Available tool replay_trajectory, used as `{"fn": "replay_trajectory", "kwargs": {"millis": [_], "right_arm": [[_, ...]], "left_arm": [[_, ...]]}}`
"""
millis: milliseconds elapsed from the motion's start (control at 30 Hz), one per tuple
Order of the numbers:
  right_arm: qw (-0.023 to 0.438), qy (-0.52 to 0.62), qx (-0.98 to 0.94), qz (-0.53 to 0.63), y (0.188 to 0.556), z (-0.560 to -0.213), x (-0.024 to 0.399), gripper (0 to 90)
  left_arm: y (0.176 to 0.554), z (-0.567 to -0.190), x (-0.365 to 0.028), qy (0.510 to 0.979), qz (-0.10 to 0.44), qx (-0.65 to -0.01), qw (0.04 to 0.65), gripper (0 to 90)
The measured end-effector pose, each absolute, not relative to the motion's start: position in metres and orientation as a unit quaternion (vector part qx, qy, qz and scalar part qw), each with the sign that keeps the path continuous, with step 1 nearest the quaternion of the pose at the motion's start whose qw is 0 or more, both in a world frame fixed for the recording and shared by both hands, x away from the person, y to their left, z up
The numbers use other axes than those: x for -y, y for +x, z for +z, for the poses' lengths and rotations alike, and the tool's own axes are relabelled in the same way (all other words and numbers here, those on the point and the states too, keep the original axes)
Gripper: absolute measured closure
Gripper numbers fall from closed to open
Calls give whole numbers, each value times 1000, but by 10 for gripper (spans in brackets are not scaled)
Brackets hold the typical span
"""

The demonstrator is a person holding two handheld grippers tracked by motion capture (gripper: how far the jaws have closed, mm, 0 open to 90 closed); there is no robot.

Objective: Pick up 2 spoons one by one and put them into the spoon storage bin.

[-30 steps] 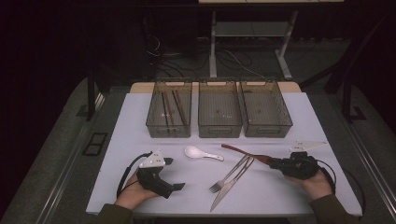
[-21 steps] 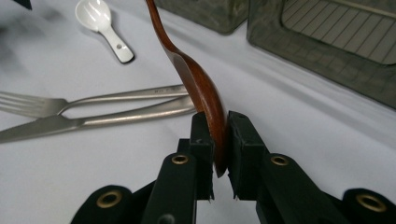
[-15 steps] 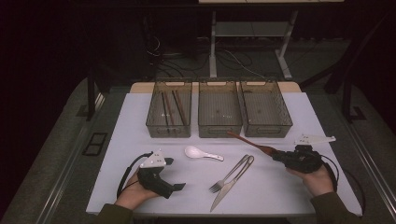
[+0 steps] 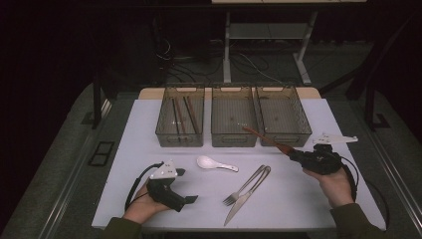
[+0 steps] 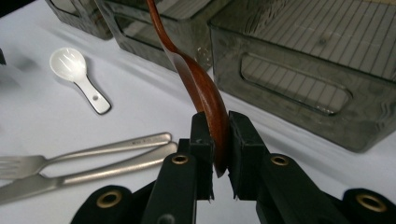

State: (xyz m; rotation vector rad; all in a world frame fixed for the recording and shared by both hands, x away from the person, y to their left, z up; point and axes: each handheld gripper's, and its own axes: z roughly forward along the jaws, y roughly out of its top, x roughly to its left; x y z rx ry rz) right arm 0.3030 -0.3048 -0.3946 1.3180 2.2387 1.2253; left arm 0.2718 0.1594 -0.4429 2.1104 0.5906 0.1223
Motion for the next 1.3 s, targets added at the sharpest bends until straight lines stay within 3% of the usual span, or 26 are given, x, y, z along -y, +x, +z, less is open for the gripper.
{"fn": "replay_trajectory", "kwargs": {"millis": [1300], "right_arm": [[159, 479, -755, 419, 380, -378, 224, 810]], "left_arm": [[271, -443, -158, 850, 43, -244, 465, 0]]}}
